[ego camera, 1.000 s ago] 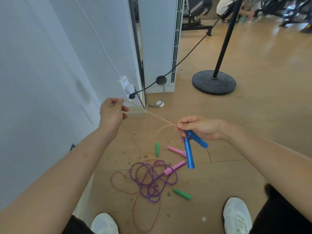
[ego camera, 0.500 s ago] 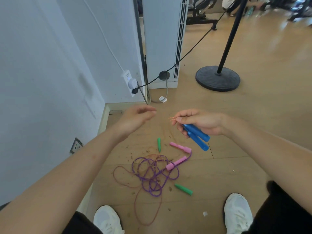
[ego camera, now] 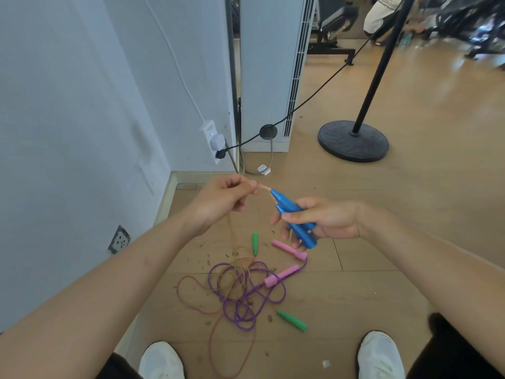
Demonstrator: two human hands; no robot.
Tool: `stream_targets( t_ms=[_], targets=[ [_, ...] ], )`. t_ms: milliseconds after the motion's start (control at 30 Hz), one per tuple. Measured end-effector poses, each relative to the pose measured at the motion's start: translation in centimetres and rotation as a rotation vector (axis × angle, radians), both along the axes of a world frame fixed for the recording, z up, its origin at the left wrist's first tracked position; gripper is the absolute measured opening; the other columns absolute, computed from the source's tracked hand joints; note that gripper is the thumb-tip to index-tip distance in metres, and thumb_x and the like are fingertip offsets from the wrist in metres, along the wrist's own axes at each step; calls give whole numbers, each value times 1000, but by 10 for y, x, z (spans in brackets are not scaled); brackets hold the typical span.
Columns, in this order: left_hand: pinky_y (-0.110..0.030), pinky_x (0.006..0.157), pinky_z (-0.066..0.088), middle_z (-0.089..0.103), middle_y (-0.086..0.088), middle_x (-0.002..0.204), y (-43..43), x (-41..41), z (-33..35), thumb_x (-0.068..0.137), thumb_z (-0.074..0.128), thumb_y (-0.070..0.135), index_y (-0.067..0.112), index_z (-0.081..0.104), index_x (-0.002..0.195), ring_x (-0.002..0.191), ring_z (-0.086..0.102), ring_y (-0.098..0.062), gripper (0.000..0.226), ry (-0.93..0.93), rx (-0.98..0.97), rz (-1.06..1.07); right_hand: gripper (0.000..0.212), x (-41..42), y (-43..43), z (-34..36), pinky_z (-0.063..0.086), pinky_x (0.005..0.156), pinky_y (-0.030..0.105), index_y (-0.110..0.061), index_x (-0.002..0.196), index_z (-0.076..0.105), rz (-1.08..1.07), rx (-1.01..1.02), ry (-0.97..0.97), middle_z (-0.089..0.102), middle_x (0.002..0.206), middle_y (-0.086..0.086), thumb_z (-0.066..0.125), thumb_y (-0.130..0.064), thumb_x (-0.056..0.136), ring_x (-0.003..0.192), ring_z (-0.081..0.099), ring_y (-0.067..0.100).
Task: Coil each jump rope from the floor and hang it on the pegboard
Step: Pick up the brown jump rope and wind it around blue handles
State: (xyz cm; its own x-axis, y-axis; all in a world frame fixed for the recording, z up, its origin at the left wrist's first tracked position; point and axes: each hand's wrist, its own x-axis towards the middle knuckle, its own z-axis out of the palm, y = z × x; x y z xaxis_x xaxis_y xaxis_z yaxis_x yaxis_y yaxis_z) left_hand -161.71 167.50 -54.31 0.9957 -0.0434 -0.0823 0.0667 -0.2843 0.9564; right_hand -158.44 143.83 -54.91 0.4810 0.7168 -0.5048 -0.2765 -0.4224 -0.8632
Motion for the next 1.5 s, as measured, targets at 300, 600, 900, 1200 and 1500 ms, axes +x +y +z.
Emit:
stream_targets(
  t_ms=[300, 600, 900, 1200, 1500],
  targets=[
    [-19, 56, 47, 64, -6, 65, 14, 2, 8, 98, 61, 21, 7, 77, 89, 53, 52, -9, 23, -59, -40, 182, 31, 1, 0, -9, 50, 63, 34, -18, 124, 62, -32, -14, 39, 55, 82, 6, 54, -35, 99, 68, 55, 20],
    [-23, 52, 43, 59, -5, 69, 12, -5, 1, 101, 56, 14, 13, 75, 107, 50, 43, -15, 20, -48, -64, 202, 23, 9, 11, -4, 21, 45, 21, -12, 113, 60, -376, 236, 69, 36, 69, -4, 50, -29, 101, 53, 25, 9],
    [-20, 48, 45, 67, -2, 72, -14, -16, -5, 97, 63, 27, 6, 75, 93, 44, 49, -13, 24, -94, -75, 145, 52, -1, 22, 19, 16, 41, 18, -9, 144, 41, -373, 602, 408, 33, 63, -7, 47, -32, 97, 48, 21, 5],
    [-22, 48, 43, 63, 1, 60, -20, -16, -5, 96, 64, 32, 6, 76, 87, 43, 45, -11, 30, 10, -55, 38, 16, 1, 20, 28, 15, 38, 16, -17, 104, 53, -299, 516, 346, 34, 61, -8, 45, -30, 99, 46, 18, 4],
    [-27, 69, 49, 65, 12, 66, 7, -16, -12, 81, 80, 29, 28, 73, 84, 57, 54, 2, 8, -129, 501, -76, 17, 8, 3, 8, 23, 38, 19, -19, 89, 39, -173, -205, -283, 39, 65, -2, 51, -20, 101, 45, 26, 7]
  ],
)
